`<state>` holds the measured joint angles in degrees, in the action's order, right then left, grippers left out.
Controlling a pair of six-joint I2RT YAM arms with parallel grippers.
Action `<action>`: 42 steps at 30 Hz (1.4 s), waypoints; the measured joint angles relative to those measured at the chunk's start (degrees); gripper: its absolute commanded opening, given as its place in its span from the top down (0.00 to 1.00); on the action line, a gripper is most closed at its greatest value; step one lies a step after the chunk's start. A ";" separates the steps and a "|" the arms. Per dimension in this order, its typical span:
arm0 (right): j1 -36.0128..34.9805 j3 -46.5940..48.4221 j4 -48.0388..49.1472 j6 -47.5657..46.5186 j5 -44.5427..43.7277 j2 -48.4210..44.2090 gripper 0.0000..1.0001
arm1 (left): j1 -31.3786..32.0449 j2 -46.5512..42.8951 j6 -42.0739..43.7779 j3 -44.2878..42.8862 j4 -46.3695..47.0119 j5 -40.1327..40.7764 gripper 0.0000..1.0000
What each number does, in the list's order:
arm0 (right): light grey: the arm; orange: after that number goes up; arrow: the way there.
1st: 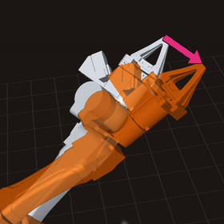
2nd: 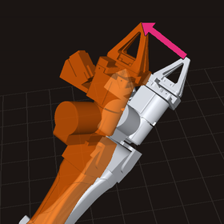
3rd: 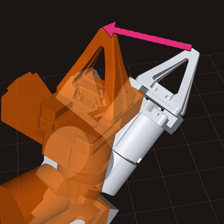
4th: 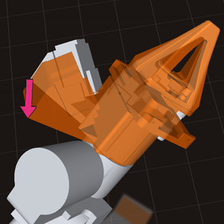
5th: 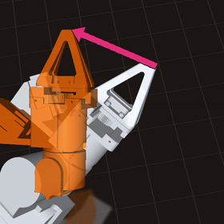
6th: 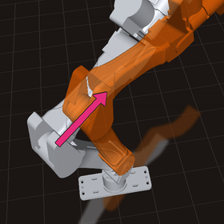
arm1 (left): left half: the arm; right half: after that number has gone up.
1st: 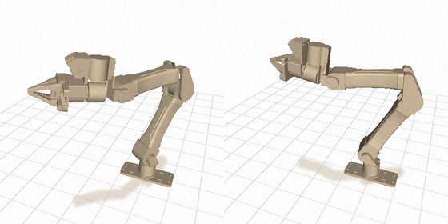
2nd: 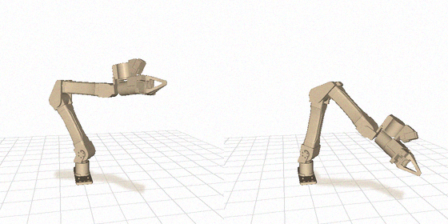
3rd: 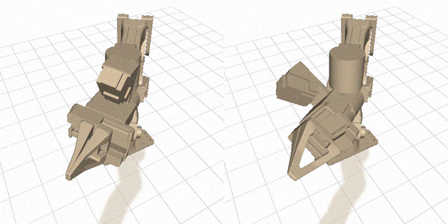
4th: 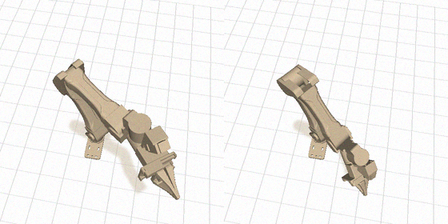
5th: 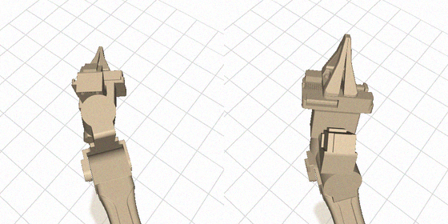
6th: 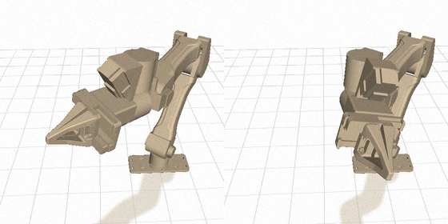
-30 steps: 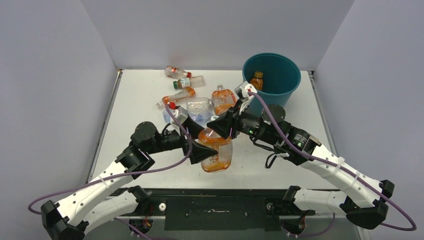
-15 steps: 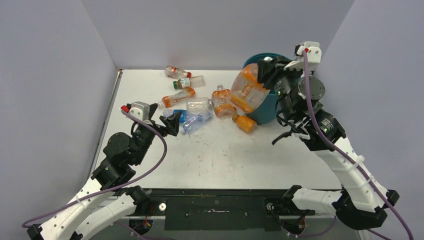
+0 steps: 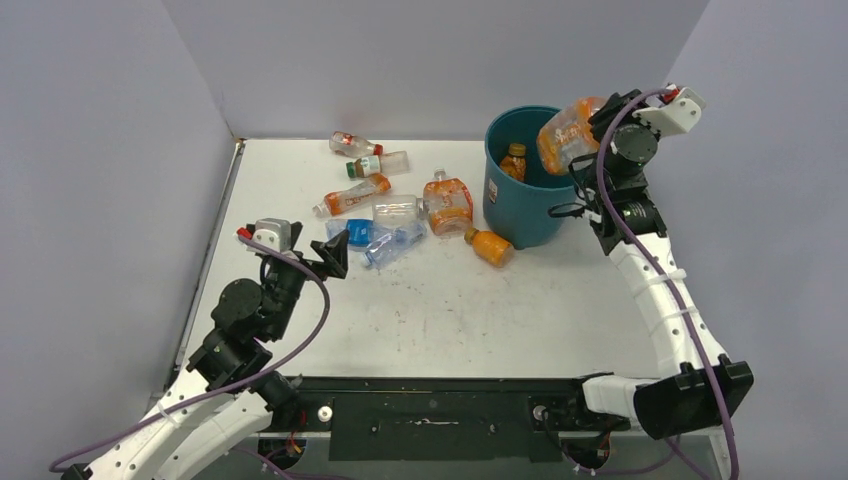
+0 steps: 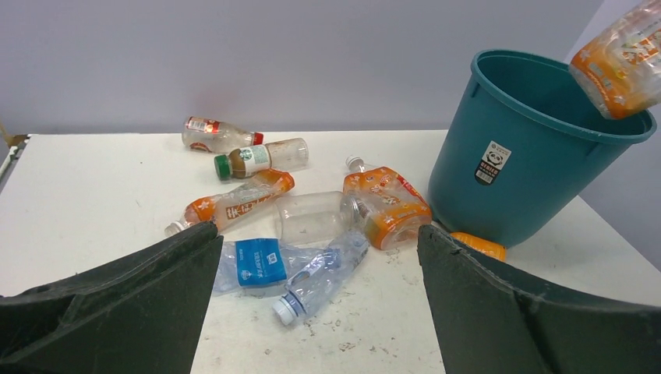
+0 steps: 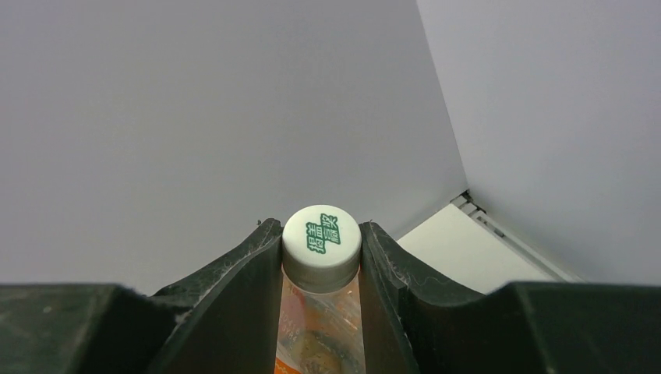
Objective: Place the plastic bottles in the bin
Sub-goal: Place the plastic bottle in the trash bin.
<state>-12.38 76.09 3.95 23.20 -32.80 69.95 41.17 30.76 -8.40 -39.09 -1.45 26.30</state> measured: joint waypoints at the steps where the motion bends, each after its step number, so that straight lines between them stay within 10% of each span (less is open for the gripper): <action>1: 0.83 0.11 1.81 -0.17 -0.07 1.27 0.95 | 0.00 -0.57 -0.09 0.46 0.15 -0.07 0.04; 16: 2.56 -3.45 14.75 -9.46 2.84 15.26 0.93 | -0.02 -0.46 0.15 2.23 1.25 -1.44 0.04; 26: 2.60 -4.31 12.90 -11.63 8.72 17.33 0.08 | -0.02 -0.24 1.53 2.78 1.25 -2.51 0.04; 42: -9.01 -3.72 6.47 -3.06 27.50 0.33 0.02 | 0.00 1.55 1.73 2.97 1.29 -2.54 0.04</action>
<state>-21.39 72.38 10.41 20.14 -5.30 70.28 41.17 32.32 -6.68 -36.12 -0.16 23.77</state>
